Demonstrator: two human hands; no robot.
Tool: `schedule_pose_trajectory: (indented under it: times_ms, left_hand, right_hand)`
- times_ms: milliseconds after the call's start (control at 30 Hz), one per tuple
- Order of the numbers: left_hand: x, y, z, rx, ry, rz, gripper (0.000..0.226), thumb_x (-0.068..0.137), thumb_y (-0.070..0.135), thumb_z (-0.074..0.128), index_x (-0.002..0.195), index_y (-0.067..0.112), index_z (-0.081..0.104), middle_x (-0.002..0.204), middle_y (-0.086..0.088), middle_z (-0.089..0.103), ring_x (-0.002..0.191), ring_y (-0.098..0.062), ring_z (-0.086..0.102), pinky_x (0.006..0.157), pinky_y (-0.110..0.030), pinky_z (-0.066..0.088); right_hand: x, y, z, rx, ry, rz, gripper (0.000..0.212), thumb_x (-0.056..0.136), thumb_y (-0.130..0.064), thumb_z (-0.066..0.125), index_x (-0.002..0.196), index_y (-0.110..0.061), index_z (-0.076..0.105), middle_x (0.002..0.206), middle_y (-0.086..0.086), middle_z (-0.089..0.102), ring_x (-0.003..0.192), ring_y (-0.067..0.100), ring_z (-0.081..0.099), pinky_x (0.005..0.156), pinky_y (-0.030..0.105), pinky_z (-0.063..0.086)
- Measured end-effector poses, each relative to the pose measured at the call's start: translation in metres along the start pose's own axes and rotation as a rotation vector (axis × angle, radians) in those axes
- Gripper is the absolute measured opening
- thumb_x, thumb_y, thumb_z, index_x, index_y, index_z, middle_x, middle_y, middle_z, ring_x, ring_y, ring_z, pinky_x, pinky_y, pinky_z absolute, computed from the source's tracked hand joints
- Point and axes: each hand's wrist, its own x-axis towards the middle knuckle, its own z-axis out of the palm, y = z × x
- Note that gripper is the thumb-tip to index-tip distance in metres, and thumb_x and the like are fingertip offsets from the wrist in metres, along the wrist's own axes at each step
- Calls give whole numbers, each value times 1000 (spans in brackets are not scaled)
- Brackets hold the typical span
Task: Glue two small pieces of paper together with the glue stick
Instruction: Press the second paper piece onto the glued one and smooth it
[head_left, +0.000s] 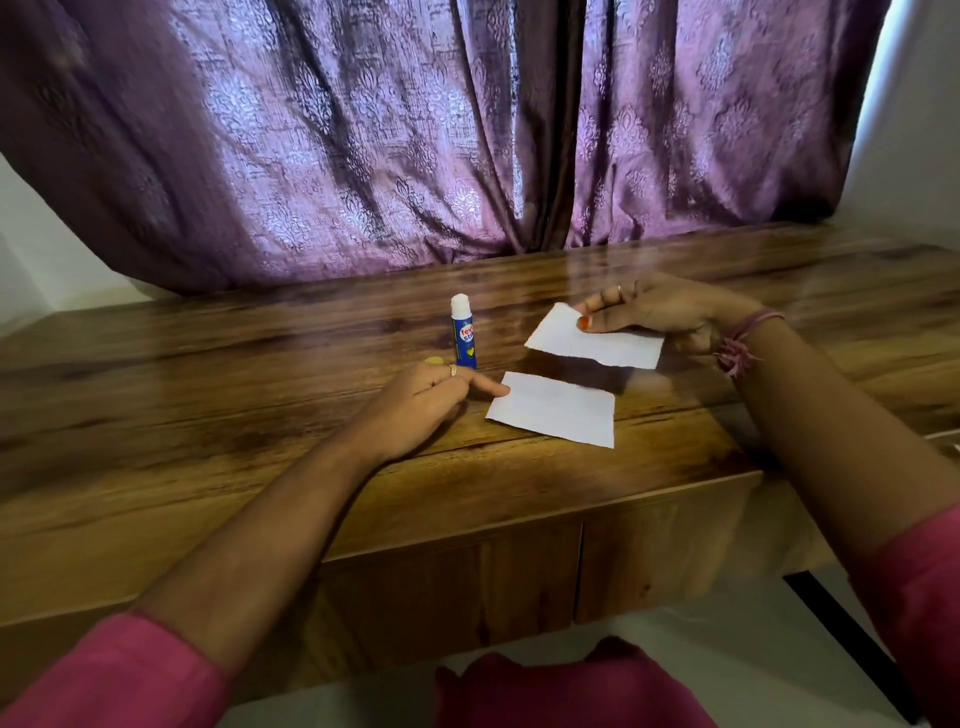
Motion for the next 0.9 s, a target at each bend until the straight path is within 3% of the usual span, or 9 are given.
schedule_pose_trajectory:
  times_ms: [167, 300, 500, 600, 800, 900]
  left_hand:
    - [0, 4, -2, -45, -13, -4, 42, 84, 33, 32, 91, 38, 72, 47, 15, 39, 49, -2, 36, 52, -18, 30]
    - [1, 3, -1, -45, -59, -35, 37, 80, 32, 38, 83, 41, 73, 47, 18, 46, 47, 1, 40, 53, -21, 30]
    - [4, 2, 0, -116, -98, -33, 37, 66, 51, 42, 80, 39, 75, 48, 13, 43, 49, 0, 38, 52, -13, 33]
    - [5, 5, 0, -148, -100, -45, 37, 69, 45, 40, 77, 35, 75, 49, 11, 42, 50, -2, 37, 56, -16, 35]
    - [6, 9, -3, -233, -33, -73, 41, 90, 17, 32, 94, 18, 73, 47, 9, 38, 48, -5, 33, 57, -20, 34]
    - [5, 10, -4, -300, 5, -108, 43, 89, 23, 31, 97, 17, 73, 49, 7, 37, 48, -6, 33, 53, -18, 32]
  right_hand:
    - [14, -4, 25, -71, -115, -3, 17, 87, -7, 64, 100, -15, 69, 81, 1, 77, 65, 8, 71, 52, 18, 55]
    - [15, 7, 28, -26, -145, 26, 16, 86, -7, 64, 99, -15, 70, 87, 5, 76, 68, 11, 72, 56, 21, 58]
    - [12, 9, 25, 68, -181, 40, 29, 77, -12, 68, 106, -12, 68, 95, 9, 74, 67, 12, 72, 53, 21, 58]
    - [13, 9, 27, 60, -196, 53, 35, 74, -14, 68, 108, -11, 68, 98, 11, 72, 67, 12, 71, 59, 22, 58]
    - [12, 11, 28, 59, -207, 61, 29, 76, -12, 67, 105, -11, 69, 98, 12, 72, 69, 13, 72, 62, 24, 59]
    - [10, 10, 27, 56, -217, 55, 31, 73, -14, 68, 104, -12, 70, 95, 10, 75, 70, 13, 73, 59, 23, 60]
